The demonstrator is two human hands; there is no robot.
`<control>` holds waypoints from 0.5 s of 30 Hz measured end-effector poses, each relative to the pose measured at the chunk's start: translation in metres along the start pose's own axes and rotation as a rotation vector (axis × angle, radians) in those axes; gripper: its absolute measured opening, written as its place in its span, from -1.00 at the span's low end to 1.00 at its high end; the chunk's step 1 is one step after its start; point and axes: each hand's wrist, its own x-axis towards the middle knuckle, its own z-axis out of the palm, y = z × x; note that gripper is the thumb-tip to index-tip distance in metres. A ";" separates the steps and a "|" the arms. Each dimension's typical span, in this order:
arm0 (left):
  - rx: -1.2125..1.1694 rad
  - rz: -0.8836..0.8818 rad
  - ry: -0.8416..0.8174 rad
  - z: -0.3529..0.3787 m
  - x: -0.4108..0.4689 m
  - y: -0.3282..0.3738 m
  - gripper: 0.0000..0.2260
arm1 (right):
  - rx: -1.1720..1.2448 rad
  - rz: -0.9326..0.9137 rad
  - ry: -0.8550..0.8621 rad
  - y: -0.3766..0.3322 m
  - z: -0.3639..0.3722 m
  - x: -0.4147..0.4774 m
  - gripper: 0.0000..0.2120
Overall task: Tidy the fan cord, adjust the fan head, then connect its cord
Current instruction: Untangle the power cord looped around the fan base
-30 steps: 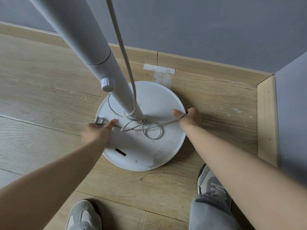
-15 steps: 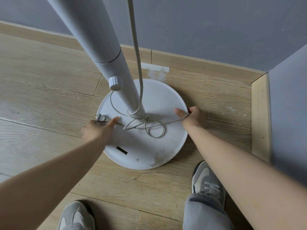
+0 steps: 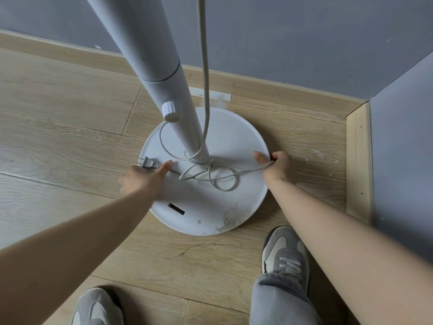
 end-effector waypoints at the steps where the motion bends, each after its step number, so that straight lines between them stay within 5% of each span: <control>1: -0.007 0.008 -0.012 0.001 -0.002 0.003 0.00 | -0.002 0.000 0.011 0.002 -0.002 0.000 -0.57; 15: 0.009 0.053 -0.073 0.014 -0.014 0.025 -0.07 | -0.008 0.038 0.064 0.010 -0.019 0.011 -0.59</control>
